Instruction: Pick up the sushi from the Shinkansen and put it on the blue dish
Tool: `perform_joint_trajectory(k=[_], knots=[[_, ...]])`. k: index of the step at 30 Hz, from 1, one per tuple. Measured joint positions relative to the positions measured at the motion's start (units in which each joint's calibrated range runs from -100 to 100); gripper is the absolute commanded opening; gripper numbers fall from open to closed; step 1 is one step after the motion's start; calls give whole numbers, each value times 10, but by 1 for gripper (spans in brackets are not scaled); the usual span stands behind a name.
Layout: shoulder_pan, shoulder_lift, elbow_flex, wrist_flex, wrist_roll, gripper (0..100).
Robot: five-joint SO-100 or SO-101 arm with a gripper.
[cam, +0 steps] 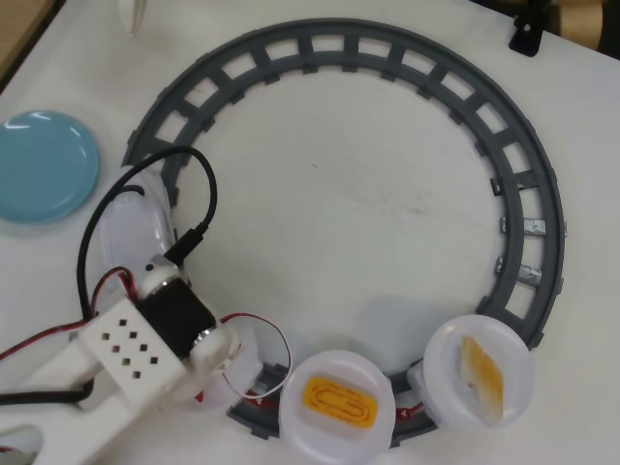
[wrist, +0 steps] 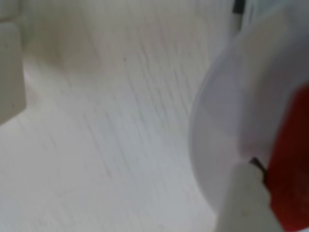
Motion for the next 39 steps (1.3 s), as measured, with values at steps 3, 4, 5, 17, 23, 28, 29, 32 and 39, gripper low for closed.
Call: perform_joint_trajectory(k=[3, 4, 5, 17, 23, 28, 29, 32, 39], knots=[[0, 0, 0, 0, 0, 6], [0, 0, 0, -3, 0, 6], [0, 0, 2, -8, 0, 6], [-38, 0, -13, -20, 0, 6], [-59, 0, -85, 26, 1, 6], [-79, 0, -146, 43, 1, 6], [-80, 0, -150, 43, 1, 6], [-109, 0, -158, 43, 1, 6], [-199, 0, -205, 44, 1, 6]])
